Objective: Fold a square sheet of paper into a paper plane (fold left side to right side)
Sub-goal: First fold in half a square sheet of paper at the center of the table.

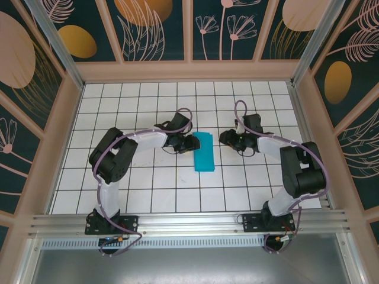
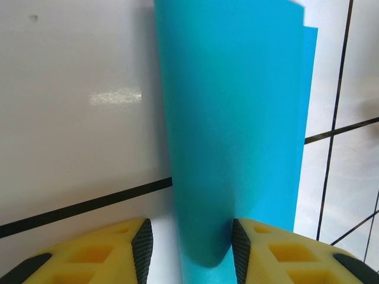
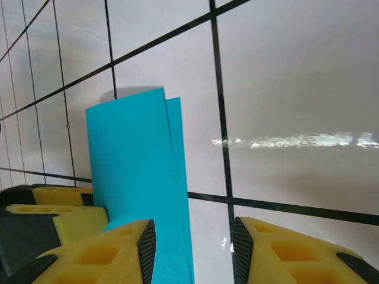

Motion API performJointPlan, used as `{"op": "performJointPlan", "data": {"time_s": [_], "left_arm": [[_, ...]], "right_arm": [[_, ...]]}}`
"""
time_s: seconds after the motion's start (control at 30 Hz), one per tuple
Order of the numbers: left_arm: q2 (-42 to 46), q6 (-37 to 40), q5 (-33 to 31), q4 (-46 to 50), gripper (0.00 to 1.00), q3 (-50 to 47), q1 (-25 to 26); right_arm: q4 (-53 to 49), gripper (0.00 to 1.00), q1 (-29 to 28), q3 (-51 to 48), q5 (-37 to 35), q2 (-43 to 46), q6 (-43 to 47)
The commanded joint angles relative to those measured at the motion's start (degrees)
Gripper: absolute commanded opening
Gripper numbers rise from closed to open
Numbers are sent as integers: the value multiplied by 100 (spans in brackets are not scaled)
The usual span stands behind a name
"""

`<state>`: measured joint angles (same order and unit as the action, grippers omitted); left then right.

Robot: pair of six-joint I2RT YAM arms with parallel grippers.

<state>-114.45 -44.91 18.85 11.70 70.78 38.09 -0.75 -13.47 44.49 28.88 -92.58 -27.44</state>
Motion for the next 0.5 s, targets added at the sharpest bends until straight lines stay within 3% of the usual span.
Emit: {"op": "performJointPlan", "data": {"time_s": [0.0, 0.47], "left_arm": [[-266, 262, -208, 376, 43, 186, 105], [-399, 418, -223, 473, 45, 300, 137]], "right_arm": [[-167, 43, 51, -120, -95, 152, 107], [-160, 43, 62, -192, -23, 153, 99]]}}
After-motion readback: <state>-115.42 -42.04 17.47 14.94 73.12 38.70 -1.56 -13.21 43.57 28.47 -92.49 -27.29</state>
